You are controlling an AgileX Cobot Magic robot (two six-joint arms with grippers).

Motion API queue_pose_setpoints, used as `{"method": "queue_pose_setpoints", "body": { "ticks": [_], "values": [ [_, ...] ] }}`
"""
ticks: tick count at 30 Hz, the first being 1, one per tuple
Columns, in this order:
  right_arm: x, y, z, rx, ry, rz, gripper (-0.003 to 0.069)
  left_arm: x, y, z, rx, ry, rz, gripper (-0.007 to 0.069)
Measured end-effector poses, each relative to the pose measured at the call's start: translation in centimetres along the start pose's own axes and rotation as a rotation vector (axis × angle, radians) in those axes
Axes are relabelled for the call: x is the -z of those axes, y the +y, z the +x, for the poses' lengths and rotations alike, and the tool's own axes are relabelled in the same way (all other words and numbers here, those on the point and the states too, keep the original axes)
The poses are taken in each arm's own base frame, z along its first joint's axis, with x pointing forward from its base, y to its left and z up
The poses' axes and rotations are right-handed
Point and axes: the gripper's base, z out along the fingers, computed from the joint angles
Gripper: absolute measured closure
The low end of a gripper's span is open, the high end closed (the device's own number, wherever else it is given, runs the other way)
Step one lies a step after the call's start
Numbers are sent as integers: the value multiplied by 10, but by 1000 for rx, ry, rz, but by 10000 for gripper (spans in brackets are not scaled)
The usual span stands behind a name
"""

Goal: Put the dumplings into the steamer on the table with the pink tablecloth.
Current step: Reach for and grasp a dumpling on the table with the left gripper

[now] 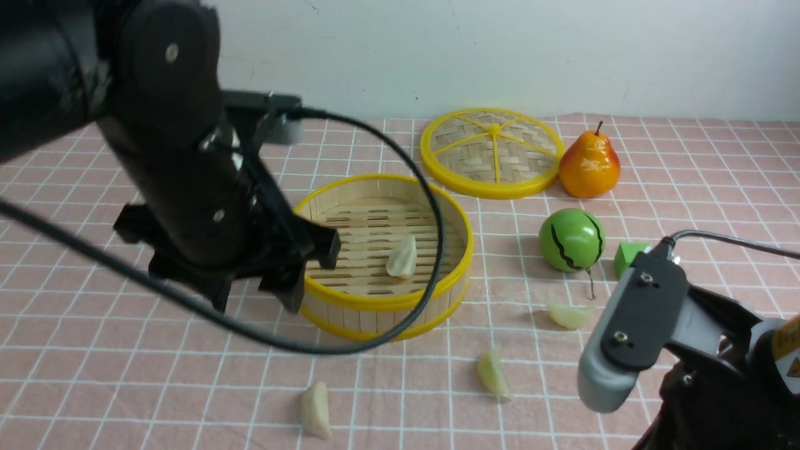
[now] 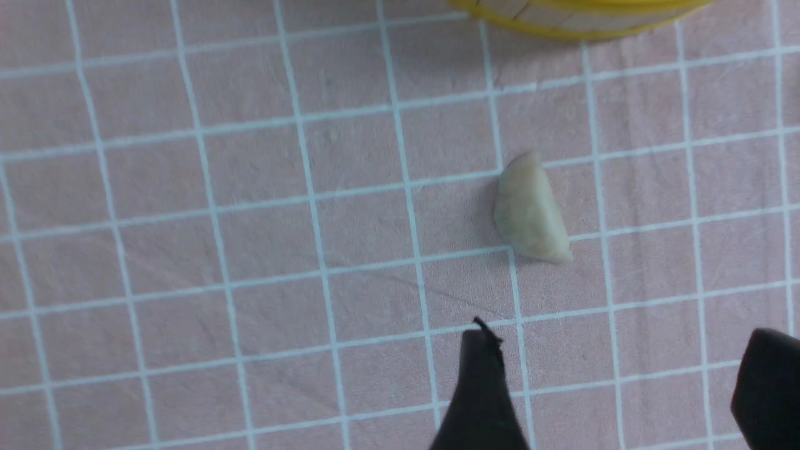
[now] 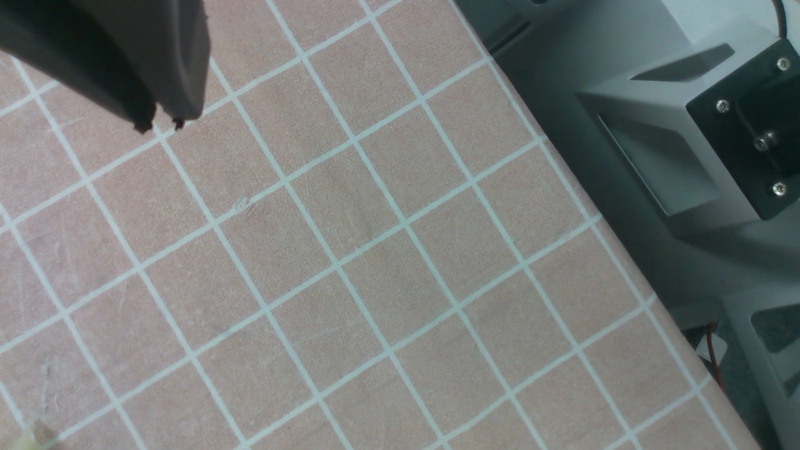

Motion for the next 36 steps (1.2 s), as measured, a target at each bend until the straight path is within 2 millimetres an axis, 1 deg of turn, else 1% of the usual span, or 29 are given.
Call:
{"method": "queue_pose_setpoints", "body": {
  "ticks": [1,2,3,4,5,7,13,14,16,18,20,23,26,32,33,36],
  "values": [
    [0,0,0,0,0,0,610,-3,0,1,-1,2,-1,123],
    [0,0,-1,-2,-8,-1,608,-22,4,12,49,-7,10,123],
    [0,0,-1,-2,-8,-1,608,-22,4,12,54,-7,10,123],
    [0,0,-2,-3,-15,-1,607,-39,6,20,83,-13,19,123],
    [0,0,-2,-4,-18,-2,606,-51,6,24,104,-10,20,123],
    [0,0,-2,-3,-18,-2,605,-68,7,28,126,-5,23,123],
    [0,0,-2,-3,-18,-2,599,-113,3,28,157,51,12,123],
    [0,0,-2,-3,-18,-2,599,-116,3,28,157,56,9,123],
    [0,0,-2,-3,-18,-2,596,-132,2,29,157,78,0,123],
    [0,0,-2,-3,-18,-2,594,-141,1,29,158,93,-4,127],
    [0,0,-2,-3,-18,-2,591,-148,1,30,151,107,-10,148],
    [0,0,-2,-3,-18,-2,587,-153,1,31,139,120,-19,186],
    [0,0,-2,-3,-19,-1,583,-153,1,30,118,106,-14,281],
    [0,-1,-4,-3,-38,5,577,-153,1,29,105,89,-6,412],
    [0,-1,-4,-3,-44,7,577,-153,1,29,96,89,-6,422],
    [0,-1,-4,-3,-46,8,574,-150,1,27,52,98,-18,422]
  ]
}}
